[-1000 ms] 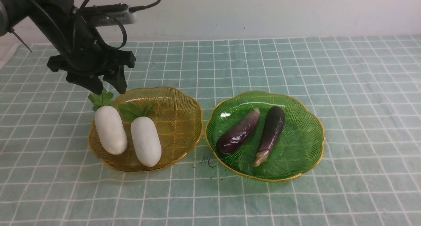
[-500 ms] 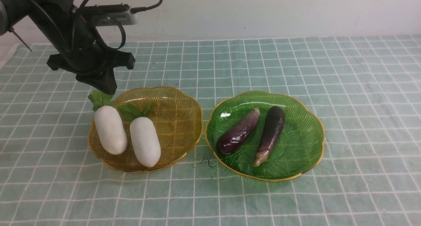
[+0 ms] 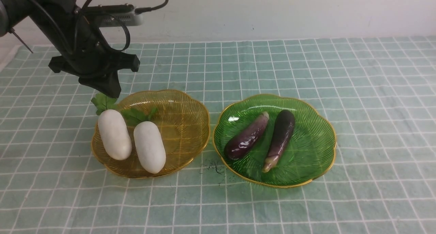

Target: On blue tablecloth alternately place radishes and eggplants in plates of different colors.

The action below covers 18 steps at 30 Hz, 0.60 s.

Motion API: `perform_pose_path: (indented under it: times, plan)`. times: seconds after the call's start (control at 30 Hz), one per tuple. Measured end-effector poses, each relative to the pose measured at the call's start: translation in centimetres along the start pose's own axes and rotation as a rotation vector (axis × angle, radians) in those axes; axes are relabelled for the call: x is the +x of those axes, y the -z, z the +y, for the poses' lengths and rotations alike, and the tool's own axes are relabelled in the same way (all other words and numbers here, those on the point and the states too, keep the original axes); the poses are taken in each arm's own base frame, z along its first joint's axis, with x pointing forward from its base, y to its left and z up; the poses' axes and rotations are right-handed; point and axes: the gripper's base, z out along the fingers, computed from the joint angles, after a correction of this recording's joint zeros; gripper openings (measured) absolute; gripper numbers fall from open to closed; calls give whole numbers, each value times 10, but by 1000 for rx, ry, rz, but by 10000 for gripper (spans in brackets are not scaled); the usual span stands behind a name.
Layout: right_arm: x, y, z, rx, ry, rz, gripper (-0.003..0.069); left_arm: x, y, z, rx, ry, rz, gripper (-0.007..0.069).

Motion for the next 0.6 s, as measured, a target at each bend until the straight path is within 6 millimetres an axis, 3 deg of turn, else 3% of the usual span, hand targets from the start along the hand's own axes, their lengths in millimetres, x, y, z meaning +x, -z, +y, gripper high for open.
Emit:
perform_pose_path:
  times: [0.3,0.43,0.6]
  plan:
    - [45,16,-4,14,69,71,-15,-1,5,-2,16,4,-15,-8]
    - [75,22,-11,83,198,184,-15,2,25,-6,38,3,-62,-8]
    - [89,24,-14,108,223,268,-15,10,58,-10,38,-56,-136,-8]
